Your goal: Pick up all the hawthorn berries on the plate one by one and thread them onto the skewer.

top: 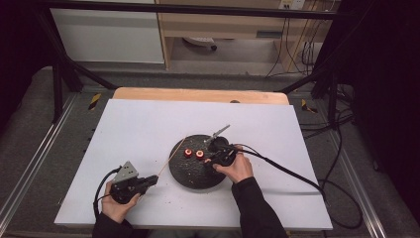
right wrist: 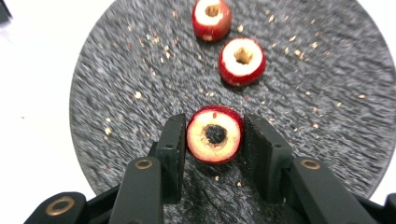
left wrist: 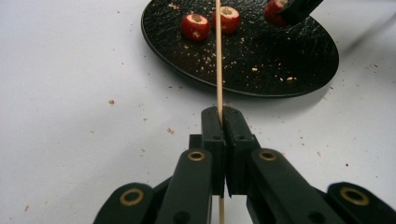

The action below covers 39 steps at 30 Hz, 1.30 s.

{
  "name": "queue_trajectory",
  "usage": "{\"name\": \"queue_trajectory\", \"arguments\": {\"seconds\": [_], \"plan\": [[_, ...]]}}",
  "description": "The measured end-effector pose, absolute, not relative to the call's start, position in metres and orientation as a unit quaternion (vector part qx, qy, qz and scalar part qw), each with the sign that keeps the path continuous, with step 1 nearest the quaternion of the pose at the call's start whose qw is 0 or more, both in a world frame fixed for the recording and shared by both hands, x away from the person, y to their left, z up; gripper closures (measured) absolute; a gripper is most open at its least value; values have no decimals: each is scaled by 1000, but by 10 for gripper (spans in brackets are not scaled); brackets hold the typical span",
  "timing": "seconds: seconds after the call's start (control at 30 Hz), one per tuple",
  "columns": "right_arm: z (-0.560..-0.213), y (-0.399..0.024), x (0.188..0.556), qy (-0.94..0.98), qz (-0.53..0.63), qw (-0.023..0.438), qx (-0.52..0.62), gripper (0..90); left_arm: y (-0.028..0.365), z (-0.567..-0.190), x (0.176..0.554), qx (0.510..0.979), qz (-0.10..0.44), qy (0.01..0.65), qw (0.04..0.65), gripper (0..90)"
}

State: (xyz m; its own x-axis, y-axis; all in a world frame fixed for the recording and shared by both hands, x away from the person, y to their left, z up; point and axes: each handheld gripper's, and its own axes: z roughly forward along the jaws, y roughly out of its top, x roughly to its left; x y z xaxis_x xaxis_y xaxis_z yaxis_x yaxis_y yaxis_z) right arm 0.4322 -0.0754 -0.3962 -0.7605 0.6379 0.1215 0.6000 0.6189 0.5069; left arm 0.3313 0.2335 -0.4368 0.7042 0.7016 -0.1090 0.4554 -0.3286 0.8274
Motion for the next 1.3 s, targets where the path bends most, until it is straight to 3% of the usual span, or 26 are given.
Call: {"name": "queue_trajectory", "arguments": {"seconds": [0.6, 1.3], "plan": [[-379, -105, 416, 818, 405, 43, 406, 614, 230, -436, 330, 801, 141, 361, 457, 881], [-405, -109, 397, 701, 551, 52, 450, 615, 227, -437, 328, 796, 144, 364, 462, 881]]}}
